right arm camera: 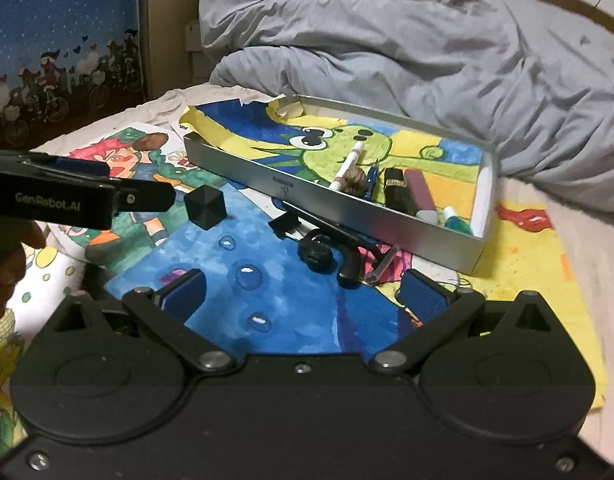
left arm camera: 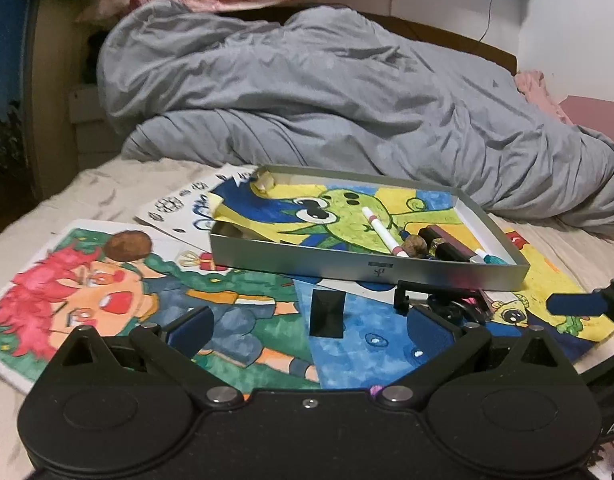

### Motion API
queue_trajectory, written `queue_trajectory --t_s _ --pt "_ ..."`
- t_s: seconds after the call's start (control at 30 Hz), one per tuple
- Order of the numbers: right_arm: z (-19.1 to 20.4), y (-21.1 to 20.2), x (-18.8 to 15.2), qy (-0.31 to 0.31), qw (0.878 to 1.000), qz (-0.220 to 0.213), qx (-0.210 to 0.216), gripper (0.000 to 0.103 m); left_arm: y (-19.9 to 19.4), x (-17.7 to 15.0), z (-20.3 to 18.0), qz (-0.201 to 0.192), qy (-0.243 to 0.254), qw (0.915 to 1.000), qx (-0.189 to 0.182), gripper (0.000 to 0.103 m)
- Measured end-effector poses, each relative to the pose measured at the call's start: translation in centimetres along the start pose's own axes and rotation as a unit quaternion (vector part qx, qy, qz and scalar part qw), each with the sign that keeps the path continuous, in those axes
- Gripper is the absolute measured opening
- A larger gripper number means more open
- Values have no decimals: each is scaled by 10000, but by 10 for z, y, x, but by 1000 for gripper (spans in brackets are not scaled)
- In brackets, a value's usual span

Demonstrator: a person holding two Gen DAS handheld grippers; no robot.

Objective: Organize rigid objects

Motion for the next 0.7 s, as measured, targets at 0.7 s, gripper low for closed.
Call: queue_trajectory --t_s 0.7 --pt "-60 69 -9 873 9958 168 222 76 75 -20 -4 559 -98 9973 -468 64"
Point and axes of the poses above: each gripper's, at about its wrist camera, not at the fingertips, and y roughly the way its jaws point, z to its left, x to its top, the point moved 6 cm from there along y, roughly the way its jaws point, and after that the axes turned 12 degrees about -z, right-handed, at the moved point
